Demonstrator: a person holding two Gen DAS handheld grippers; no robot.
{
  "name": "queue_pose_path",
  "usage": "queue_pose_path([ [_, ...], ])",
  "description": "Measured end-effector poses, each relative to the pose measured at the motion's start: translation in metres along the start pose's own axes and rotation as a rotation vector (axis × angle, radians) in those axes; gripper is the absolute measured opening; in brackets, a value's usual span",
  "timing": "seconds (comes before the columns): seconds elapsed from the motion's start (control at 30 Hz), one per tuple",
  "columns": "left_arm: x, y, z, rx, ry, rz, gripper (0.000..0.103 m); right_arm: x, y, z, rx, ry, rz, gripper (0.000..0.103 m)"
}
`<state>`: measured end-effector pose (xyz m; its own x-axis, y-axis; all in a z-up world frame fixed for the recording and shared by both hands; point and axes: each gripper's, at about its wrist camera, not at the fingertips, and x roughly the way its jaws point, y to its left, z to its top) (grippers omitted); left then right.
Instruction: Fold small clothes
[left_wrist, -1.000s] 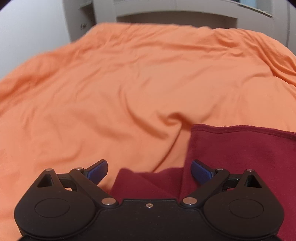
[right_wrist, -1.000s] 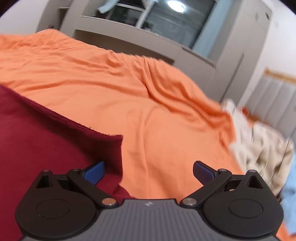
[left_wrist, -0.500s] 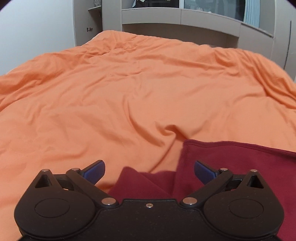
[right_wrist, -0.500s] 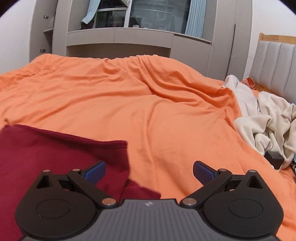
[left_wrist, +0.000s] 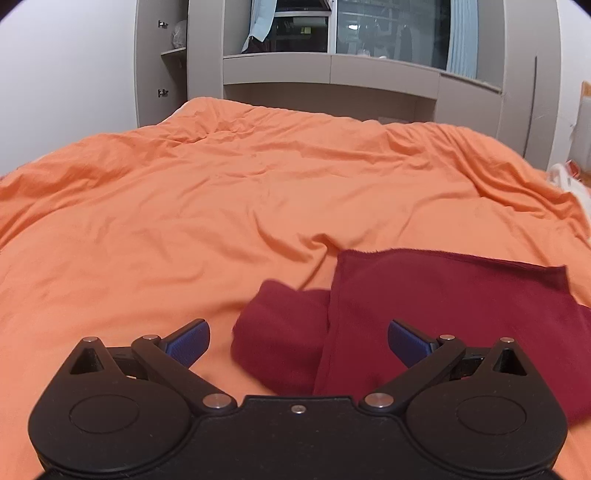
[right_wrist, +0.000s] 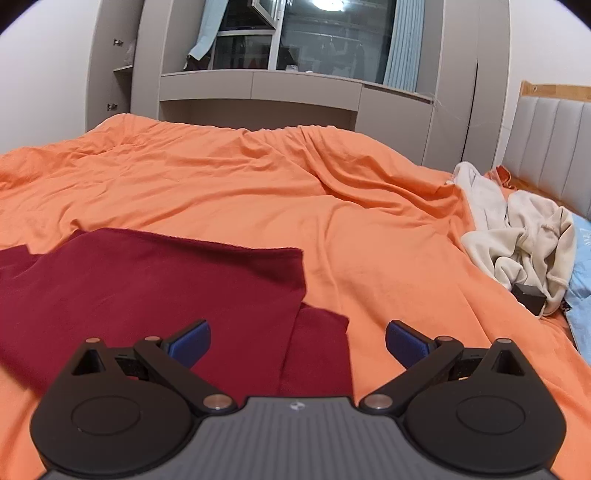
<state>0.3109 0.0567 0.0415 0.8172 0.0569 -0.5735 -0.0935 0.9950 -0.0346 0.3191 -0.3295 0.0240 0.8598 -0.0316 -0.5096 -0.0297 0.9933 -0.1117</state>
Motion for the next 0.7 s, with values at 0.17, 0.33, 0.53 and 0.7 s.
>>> queue_pose_path([
  [0.17, -0.016, 0.015, -0.025, -0.039, 0.038, -0.069, 0.102, -0.019, 0.017, -0.009, 0.027, -0.03, 0.068, 0.103],
  [0.33, -0.014, 0.024, -0.039, -0.113, 0.073, -0.137, 0.102, -0.027, 0.038, -0.02, 0.072, -0.102, 0.171, 0.103],
  [0.53, -0.008, 0.018, -0.037, -0.134, 0.094, -0.175, 0.102, -0.021, 0.078, -0.032, -0.082, -0.086, 0.123, 0.103],
  [0.7, -0.002, 0.006, -0.042, -0.11, 0.107, -0.129, 0.102, -0.015, 0.088, -0.037, -0.115, -0.056, 0.135, 0.103],
])
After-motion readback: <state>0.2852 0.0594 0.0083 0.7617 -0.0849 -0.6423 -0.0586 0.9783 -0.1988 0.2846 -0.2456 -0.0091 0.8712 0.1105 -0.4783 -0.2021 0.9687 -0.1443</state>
